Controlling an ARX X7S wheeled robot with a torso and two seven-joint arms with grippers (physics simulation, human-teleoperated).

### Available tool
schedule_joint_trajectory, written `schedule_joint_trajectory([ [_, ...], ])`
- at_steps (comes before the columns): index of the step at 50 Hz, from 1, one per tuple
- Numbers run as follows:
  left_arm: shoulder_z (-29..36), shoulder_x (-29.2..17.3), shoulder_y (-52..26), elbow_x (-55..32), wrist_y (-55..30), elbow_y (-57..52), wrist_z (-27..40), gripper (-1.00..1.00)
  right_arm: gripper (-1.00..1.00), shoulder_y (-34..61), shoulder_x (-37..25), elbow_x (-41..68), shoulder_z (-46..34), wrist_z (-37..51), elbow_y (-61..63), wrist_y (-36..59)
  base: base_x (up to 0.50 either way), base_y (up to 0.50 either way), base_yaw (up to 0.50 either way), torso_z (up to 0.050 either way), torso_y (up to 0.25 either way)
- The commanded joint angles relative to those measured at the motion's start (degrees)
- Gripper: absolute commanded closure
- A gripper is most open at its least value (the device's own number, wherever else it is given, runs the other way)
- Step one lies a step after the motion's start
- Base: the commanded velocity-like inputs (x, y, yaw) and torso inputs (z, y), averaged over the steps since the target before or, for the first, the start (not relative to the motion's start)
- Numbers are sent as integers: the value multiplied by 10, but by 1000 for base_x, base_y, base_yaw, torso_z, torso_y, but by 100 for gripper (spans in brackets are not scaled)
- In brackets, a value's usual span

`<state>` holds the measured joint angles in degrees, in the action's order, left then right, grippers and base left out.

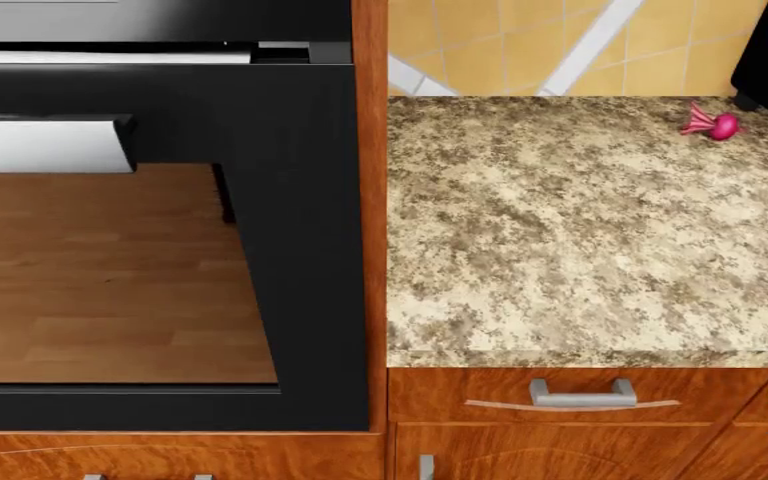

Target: Open the microwave door

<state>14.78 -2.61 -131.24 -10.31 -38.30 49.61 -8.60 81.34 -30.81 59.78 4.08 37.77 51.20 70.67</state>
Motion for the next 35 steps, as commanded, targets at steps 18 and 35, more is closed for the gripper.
schedule_joint_trajectory([
  [18, -32, -72, 59, -31, -95, -161, 47, -100, -100, 7, 1, -1, -23, 7, -8, -13, 0, 0, 0, 0, 0],
  [35, -65, -103, 79, -64, -207, -326, 68, -100, -100, 8, -1, 2, -27, 11, -10, -21, 0, 0, 0, 0, 0],
])
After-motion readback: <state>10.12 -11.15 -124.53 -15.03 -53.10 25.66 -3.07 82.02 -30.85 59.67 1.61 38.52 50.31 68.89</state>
